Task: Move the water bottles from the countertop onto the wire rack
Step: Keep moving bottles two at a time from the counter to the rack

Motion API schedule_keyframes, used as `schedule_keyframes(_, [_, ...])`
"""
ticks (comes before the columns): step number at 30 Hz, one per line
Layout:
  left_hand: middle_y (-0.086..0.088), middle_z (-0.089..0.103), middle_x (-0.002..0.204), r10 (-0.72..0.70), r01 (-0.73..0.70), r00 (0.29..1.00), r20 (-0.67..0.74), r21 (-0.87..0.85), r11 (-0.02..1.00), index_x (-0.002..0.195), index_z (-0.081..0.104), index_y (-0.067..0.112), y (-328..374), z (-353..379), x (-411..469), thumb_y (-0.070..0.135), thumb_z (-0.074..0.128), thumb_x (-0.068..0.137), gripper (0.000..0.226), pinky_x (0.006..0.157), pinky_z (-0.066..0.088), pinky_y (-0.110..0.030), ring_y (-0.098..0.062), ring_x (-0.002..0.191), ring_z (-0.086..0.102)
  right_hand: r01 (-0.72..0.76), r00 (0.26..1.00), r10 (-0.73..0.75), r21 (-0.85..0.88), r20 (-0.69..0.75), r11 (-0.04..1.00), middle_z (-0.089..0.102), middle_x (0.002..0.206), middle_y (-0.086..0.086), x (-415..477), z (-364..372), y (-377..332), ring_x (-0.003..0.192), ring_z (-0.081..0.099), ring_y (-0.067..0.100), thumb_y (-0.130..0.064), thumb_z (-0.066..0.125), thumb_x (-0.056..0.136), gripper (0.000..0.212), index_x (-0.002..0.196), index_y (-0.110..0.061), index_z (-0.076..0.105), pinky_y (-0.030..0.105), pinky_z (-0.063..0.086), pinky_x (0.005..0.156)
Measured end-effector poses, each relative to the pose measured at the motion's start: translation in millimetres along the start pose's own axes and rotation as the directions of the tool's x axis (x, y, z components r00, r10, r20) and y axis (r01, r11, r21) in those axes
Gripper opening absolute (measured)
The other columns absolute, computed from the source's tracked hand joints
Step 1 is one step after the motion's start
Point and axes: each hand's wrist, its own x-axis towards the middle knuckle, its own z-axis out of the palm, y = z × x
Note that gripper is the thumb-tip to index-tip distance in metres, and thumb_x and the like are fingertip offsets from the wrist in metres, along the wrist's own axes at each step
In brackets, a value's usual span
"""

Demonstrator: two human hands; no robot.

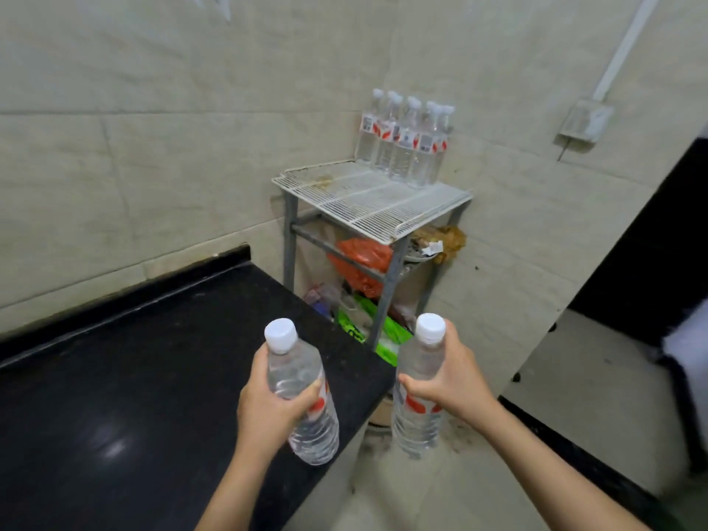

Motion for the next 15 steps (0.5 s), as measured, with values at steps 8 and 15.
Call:
schedule_keyframes(8, [0.007, 0.065, 0.106, 0.079, -0.077, 0.968, 0.237, -0.015, 0.997, 0.108, 0.047, 0.043, 32.4, 126.2, 71.5, 0.031, 0.077, 0.052, 0.065, 0.089, 0.050, -0.044, -0.016, 0.099, 0.062, -0.147, 0.980, 0.139, -0.050, -0.145, 0.988, 0.049, 0.088, -0.029, 49.6, -71.0, 92.8, 0.075, 0.049, -0.007, -0.021, 0.083, 0.053, 0.065, 0.093, -0.045, 0.037, -0.003, 0.033, 0.062])
schedule_keyframes(15, [0.017, 0.062, 0.102, 0.195, -0.199, 0.945, 0.262, -0.011, 0.980, 0.111, 0.047, 0.039, 51.4, 236.6, 104.5, 0.016, 0.083, 0.058, 0.069, 0.082, 0.046, -0.027, -0.008, 0.099, 0.061, -0.163, 0.980, 0.158, -0.032, -0.123, 0.986, 0.054, 0.090, -0.015, 106.9, -128.3, 171.0, 0.087, 0.056, 0.013, -0.031, 0.080, 0.055, 0.067, 0.106, -0.035, 0.036, 0.026, 0.042, 0.071])
